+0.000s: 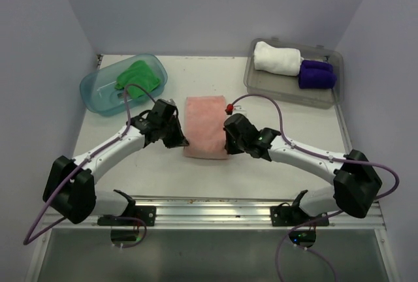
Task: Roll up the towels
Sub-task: Roll the towel
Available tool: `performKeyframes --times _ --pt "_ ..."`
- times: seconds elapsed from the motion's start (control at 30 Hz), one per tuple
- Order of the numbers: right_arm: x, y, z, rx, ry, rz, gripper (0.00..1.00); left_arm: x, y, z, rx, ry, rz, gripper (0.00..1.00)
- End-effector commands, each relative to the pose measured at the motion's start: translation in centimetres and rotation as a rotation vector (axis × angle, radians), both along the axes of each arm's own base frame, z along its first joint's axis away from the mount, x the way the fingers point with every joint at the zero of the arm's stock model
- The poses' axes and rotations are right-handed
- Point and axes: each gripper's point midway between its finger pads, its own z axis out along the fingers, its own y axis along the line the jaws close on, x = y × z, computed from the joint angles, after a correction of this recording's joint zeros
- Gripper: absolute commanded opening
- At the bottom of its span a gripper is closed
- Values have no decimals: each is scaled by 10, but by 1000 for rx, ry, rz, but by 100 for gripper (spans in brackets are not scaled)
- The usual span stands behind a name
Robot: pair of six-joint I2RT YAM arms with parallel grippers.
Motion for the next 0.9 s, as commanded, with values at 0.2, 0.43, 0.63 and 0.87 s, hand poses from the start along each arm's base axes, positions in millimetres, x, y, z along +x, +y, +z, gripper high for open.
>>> performKeyframes --times 0.2,0.43,0.63,0.87 --pt "56 5 -6 -59 -37 -4 0 59 1 -19 43 -17 26 0" --pt "82 -1 -36 -117 5 -55 0 79 7 -46 97 33 70 0" --pt "88 1 -47 -128 35 -54 0 78 19 -38 153 21 99 15" --pt "83 1 -50 -124 52 -50 0 73 26 20 156 -128 127 30"
